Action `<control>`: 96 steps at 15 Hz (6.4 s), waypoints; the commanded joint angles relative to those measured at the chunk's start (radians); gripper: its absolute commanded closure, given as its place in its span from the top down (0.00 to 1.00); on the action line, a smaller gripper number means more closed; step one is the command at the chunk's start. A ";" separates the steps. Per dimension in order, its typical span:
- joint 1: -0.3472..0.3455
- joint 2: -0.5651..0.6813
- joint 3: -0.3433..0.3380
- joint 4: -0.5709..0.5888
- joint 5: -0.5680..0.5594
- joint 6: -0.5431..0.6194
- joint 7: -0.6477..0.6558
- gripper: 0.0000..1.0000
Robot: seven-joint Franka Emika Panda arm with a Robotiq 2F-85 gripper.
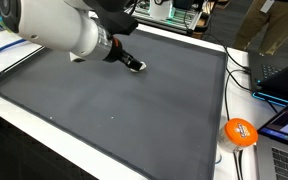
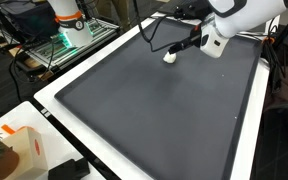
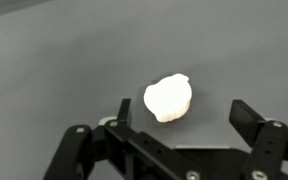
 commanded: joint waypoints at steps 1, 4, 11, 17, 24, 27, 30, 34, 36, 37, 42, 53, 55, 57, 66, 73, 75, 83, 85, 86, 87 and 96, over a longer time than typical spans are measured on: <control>0.008 -0.037 -0.015 -0.044 0.013 0.085 0.033 1.00; 0.024 -0.053 -0.021 -0.060 -0.006 0.144 0.054 1.00; 0.099 -0.058 -0.059 -0.092 -0.104 0.254 0.138 1.00; 0.104 -0.044 -0.051 -0.095 -0.125 0.259 0.120 1.00; 0.101 -0.016 -0.046 -0.083 -0.129 0.217 0.098 1.00; 0.097 -0.005 -0.040 -0.081 -0.132 0.192 0.067 1.00; 0.090 0.009 -0.033 -0.072 -0.127 0.162 0.023 1.00; 0.091 0.024 -0.028 -0.063 -0.131 0.112 -0.023 1.00; 0.090 0.029 -0.026 -0.059 -0.129 0.088 -0.038 1.00; 0.089 0.031 -0.026 -0.056 -0.129 0.080 -0.045 1.00; 0.082 0.051 -0.019 -0.039 -0.122 0.043 -0.081 1.00; 0.064 -0.030 -0.021 -0.139 -0.115 0.072 -0.116 1.00; 0.059 -0.117 -0.032 -0.255 -0.112 0.117 -0.140 1.00; 0.035 -0.191 -0.017 -0.336 -0.096 0.175 -0.154 1.00; 0.020 -0.499 -0.014 -0.736 0.031 0.555 -0.104 1.00; 0.020 -0.533 -0.003 -0.791 0.004 0.601 -0.108 1.00; 0.020 -0.537 -0.003 -0.794 0.004 0.602 -0.108 1.00; 0.028 -0.590 -0.008 -0.947 0.020 0.831 -0.042 1.00; 0.033 -0.611 -0.006 -1.008 0.022 0.914 -0.023 1.00; 0.034 -0.623 -0.002 -1.040 0.027 0.957 -0.020 1.00; 0.035 -0.637 0.001 -1.075 0.031 1.004 -0.012 1.00; 0.064 -0.718 0.015 -1.256 -0.023 1.308 0.017 1.00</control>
